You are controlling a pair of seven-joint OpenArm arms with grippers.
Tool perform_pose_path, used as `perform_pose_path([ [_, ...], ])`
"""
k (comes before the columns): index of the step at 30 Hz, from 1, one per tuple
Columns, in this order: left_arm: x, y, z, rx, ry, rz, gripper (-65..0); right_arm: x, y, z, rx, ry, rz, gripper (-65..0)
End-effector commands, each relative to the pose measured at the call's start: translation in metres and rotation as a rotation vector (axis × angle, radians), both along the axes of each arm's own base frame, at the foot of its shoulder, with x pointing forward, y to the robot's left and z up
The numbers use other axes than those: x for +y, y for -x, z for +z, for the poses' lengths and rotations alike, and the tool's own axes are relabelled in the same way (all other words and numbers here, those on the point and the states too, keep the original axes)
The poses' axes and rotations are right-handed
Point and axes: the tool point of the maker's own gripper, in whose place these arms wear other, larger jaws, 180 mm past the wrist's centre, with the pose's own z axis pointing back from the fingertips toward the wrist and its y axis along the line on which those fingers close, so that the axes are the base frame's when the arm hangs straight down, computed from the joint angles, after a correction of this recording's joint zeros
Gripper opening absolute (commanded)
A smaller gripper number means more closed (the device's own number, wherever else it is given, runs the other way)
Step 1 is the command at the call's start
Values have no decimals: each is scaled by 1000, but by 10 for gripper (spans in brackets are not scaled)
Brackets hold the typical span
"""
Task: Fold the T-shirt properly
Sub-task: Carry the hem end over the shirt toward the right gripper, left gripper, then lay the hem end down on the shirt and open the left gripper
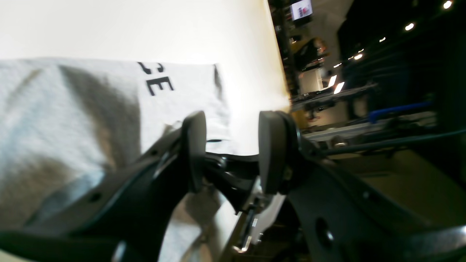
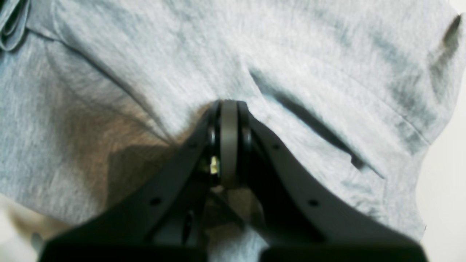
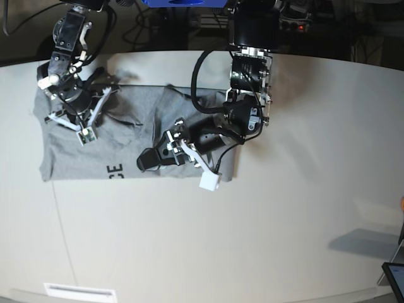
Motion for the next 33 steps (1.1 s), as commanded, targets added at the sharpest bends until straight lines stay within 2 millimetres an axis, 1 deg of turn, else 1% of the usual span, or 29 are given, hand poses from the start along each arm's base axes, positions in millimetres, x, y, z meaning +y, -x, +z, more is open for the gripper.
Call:
perform_pose_path([
  [1,1,-7,21,-53,45,7,-410,-5,12,-8,64,41,7,-640],
  [4,19,-10,26,-112,-24,15,-415,-5,12,-8,64,42,7,-640],
  [5,29,-11,27,-145,-83,19,-415,-5,12,-8,64,42,7,-640],
  [8,59,-13,26,-267,-332,28,-425,-5,12,-8,64,42,7,-640],
  [9,70,-11,21,-294,-426,32,-450,-5,12,-8,64,42,7,-640],
  [10,79,-9,17,-310,-496,40,-490,-5,12,-8,64,42,7,-640],
  [12,98,-7,5,-332,-649,50,-626,-5,12,-8,64,42,7,-640],
  [13,104,-8,-1,-334,-703,49,-650,-5,12,-8,64,42,7,-640],
  [16,115,-6,-15,-325,-792,51,-650,-5,12,-8,64,41,6,-640],
  [21,126,-11,-21,-334,-894,66,-650,-4,12,-8,64,37,7,-640],
  [24,133,-14,-28,-327,-956,70,-650,-4,12,-8,64,39,7,-640],
  [26,133,-17,-37,-307,-980,67,-650,-4,12,-8,64,39,7,-640],
  [31,138,-11,-77,-209,-1036,26,-650,-3,12,-8,64,36,7,-640],
  [33,142,-11,-83,-217,-1056,39,-650,-3,12,-8,64,36,7,-640],
])
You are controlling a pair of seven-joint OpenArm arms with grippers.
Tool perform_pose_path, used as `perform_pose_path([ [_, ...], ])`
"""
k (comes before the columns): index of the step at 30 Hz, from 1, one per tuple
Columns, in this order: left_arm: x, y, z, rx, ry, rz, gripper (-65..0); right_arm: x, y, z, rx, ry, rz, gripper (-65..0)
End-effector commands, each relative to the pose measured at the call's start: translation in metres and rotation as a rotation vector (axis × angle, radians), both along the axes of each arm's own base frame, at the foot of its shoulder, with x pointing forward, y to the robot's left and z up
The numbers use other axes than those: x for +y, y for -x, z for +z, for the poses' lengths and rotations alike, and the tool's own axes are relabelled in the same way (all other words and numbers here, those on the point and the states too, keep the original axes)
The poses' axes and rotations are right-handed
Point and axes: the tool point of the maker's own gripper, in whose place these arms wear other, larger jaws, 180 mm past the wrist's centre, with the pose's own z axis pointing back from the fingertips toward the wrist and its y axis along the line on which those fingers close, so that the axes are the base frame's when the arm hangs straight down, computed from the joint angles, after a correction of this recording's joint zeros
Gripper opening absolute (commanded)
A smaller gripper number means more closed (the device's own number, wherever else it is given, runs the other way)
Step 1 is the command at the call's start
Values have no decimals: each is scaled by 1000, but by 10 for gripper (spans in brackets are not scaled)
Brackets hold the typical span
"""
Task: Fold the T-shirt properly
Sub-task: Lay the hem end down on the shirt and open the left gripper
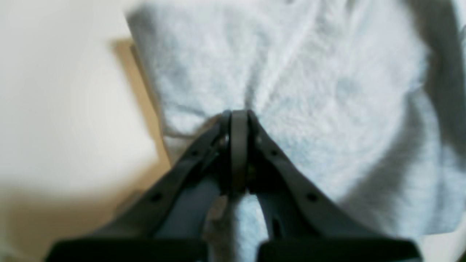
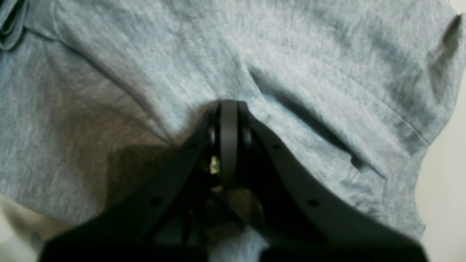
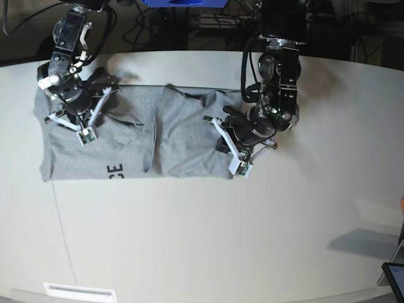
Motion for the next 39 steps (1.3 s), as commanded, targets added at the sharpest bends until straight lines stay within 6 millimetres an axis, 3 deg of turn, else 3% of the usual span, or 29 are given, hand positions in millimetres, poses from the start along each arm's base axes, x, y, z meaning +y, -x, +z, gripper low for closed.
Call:
perform_pose_path([
  [1,4,-7,7,-40,-20,4,-650,-4,12,-8,63,35,4,-640],
  [7,26,-3,-1,-48,-161,10,-650,-4,9,-4,49,39,4,-640],
  [16,29,-20,57,-222,-181,20,-650,-9,-2,25,-34,71,3,-640],
  [20,22,-19,72,-263,-168,10,-650,-9,-3,32,-54,80,4,-640],
  [25,-16,-3,63,-234,-115,-72,-650,-8,-4,33,-58,79,8,-637],
  [27,-25,6,53,-207,-112,-98,-650,3,-7,34,-64,74,41,-637],
  [33,-14,18,12,-93,-149,-103,-650,23,-15,53,-123,79,104,-637],
  [39,14,23,-8,-83,-203,-110,-650,45,-14,55,-129,61,164,-637],
])
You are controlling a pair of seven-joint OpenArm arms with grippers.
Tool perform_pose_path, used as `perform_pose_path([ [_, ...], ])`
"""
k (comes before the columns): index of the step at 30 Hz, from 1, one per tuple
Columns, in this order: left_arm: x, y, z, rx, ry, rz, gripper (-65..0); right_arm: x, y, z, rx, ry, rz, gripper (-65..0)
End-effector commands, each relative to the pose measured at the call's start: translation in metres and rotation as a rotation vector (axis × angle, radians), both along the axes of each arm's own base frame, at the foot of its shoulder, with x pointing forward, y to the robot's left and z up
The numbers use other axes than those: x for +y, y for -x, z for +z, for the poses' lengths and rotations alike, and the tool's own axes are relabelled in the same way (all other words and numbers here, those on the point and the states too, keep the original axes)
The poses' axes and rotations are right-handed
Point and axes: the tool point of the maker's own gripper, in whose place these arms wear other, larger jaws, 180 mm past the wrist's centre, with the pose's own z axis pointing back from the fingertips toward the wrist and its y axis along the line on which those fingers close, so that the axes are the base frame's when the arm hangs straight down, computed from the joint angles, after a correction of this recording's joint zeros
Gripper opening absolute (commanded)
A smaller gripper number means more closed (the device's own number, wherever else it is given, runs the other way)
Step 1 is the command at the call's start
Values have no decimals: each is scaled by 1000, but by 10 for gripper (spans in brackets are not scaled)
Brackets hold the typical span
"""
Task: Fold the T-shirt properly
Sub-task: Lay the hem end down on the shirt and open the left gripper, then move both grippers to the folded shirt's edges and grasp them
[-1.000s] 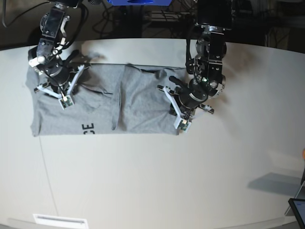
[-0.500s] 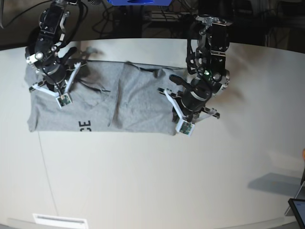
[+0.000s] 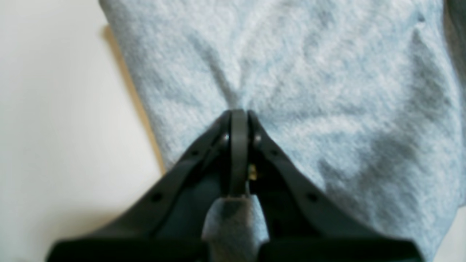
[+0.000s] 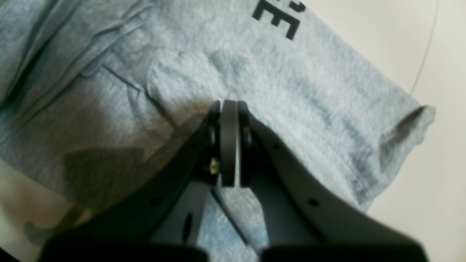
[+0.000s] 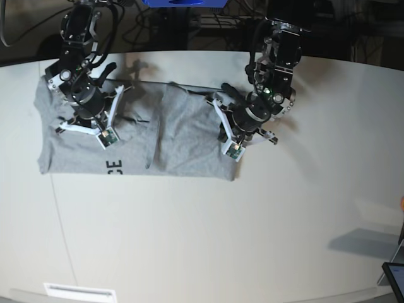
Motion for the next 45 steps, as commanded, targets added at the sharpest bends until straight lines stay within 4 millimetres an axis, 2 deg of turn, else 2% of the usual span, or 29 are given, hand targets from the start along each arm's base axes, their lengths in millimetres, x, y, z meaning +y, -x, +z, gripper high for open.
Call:
perform_pose_path([
  [1,16,1,-4,12,-39,25,-650,8,-1,9,-34,-17,21,-637],
  [4,52,4,-13,38,-57,122,-650,32,9,7,-21,-37,88,-637],
  [7,81,5,-11,36,-62,204,-650,60,21,5,-8,-64,165,-638],
  [11,103,2,11,-29,-85,245,-650,93,34,5,5,-99,253,-638],
  [14,104,-2,38,-100,-87,246,-648,109,37,8,1,-114,299,-638],
  [17,103,-8,54,-146,-86,244,-647,125,41,12,-6,-131,345,-638],
  [25,101,-20,67,-187,-77,245,-647,183,62,26,-20,-190,517,-635],
  [27,100,-22,75,-209,-76,244,-642,191,66,27,-20,-199,535,-633],
  [29,102,-24,88,-220,-92,248,-596,190,67,25,-2,-188,530,-612],
  [33,124,-33,114,-228,-51,341,-511,183,65,20,33,-145,519,-480],
  [38,140,-39,132,-189,80,403,-506,183,67,18,42,-143,518,-357],
  [43,141,-42,139,-197,109,401,-507,199,73,26,52,-264,537,-297],
  [45,139,-42,138,-196,113,394,-507,204,77,24,77,-300,544,-283],
])
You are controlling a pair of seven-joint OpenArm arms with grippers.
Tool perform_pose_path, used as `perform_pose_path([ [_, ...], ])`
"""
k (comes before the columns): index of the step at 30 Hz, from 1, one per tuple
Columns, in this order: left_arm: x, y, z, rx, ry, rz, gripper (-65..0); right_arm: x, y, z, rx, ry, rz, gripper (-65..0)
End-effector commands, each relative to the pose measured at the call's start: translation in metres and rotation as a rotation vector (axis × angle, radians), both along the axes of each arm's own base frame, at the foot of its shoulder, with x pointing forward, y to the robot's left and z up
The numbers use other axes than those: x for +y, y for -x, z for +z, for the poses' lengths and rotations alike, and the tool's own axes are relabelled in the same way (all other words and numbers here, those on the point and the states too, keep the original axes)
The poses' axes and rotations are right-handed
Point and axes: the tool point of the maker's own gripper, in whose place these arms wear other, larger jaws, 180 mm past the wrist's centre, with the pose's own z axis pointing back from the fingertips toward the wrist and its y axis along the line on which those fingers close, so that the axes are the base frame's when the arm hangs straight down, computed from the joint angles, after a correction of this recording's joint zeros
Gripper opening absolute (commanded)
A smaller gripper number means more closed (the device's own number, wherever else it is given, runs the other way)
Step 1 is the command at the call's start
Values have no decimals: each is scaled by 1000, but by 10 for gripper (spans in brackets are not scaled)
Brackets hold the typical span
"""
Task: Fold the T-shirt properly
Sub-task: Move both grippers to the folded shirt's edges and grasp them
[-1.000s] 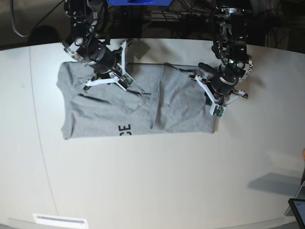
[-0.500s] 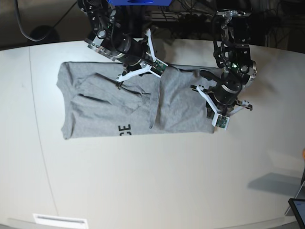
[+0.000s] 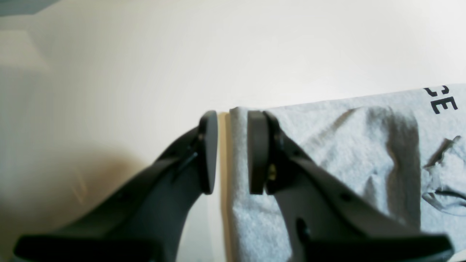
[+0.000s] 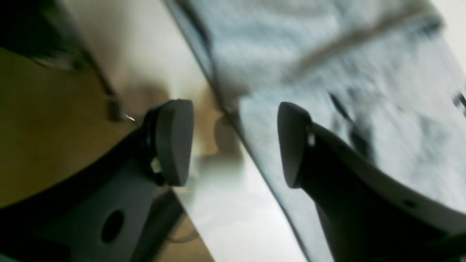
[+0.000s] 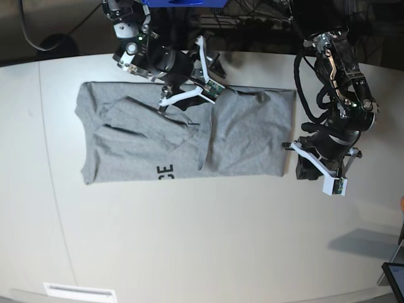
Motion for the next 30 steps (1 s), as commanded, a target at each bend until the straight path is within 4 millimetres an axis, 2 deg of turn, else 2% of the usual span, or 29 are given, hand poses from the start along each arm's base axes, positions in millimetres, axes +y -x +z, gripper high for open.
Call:
perform_pose_path([
  [1,-3,-7,14,-52,4,-11,-507,5,-4,7,-12,-31,2,-277],
  [8,-15,-5,8,-38,13,-40,-507,10,-9,-5,17,-21,18,-244],
  [17,-22,-5,6,-31,14,-61,-507,10,-13,-5,11,-21,15,-248],
  [20,-23,-2,2,-21,13,-63,-507,6,-19,-5,3,-10,7,-250],
  [23,-22,-2,2,-18,13,-61,-507,-8,-27,-8,12,-2,-43,-250],
  [30,-22,-1,0,-15,12,-60,-507,-17,-34,5,124,-196,-134,-250],
])
